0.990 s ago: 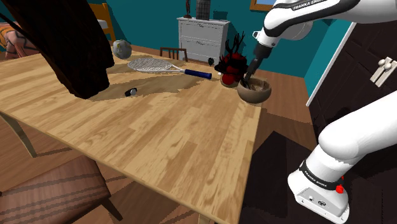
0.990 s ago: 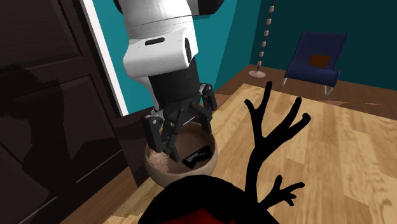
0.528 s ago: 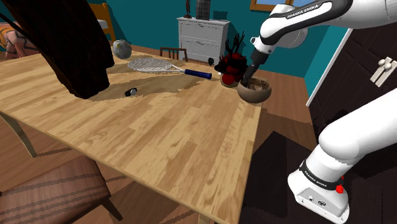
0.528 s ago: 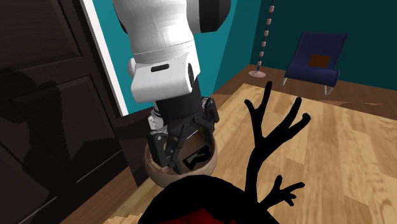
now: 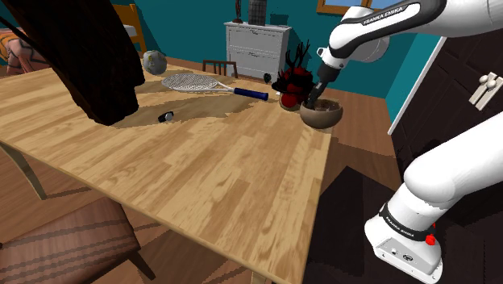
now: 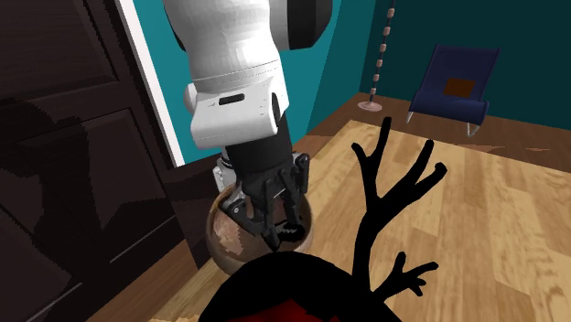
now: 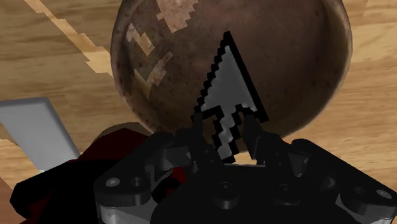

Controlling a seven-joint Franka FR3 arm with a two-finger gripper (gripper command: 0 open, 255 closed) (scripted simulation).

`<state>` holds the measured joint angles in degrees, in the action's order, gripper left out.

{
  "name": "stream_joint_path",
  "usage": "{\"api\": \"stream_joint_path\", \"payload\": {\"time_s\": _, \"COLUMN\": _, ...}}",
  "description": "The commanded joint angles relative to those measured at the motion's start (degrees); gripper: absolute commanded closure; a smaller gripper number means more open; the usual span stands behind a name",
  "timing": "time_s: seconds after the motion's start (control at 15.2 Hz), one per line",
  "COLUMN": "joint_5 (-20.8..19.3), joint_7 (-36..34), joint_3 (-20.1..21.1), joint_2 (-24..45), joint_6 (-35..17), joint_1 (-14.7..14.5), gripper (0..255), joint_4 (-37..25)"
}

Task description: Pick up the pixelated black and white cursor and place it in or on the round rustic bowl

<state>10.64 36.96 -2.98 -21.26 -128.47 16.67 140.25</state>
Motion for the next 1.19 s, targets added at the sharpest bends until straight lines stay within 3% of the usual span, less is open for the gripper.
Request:
{"api": "stream_joint_path", "payload": {"time_s": 0.0, "joint_5": 0.05, "joint_7": 0.00, "joint_3": 0.04, "joint_2": 0.12, "joint_6": 0.36, "joint_1": -0.04, "gripper": 255, "joint_4": 0.37}}
{"api": "stream_joint_path", "payload": {"time_s": 0.46, "joint_5": 0.00, "joint_7": 0.02, "joint_3": -0.01, "joint_2": 0.27, "joint_6": 0.63, "joint_1": 0.01, "gripper": 255, "joint_4": -0.05}}
{"api": "stream_joint_path", "payload": {"time_s": 1.12, "joint_5": -1.01, "joint_7": -1.53, "joint_3": 0.11, "joint_2": -1.97, "joint_6": 8.63, "joint_1": 0.34, "gripper": 255, "joint_4": -5.90}}
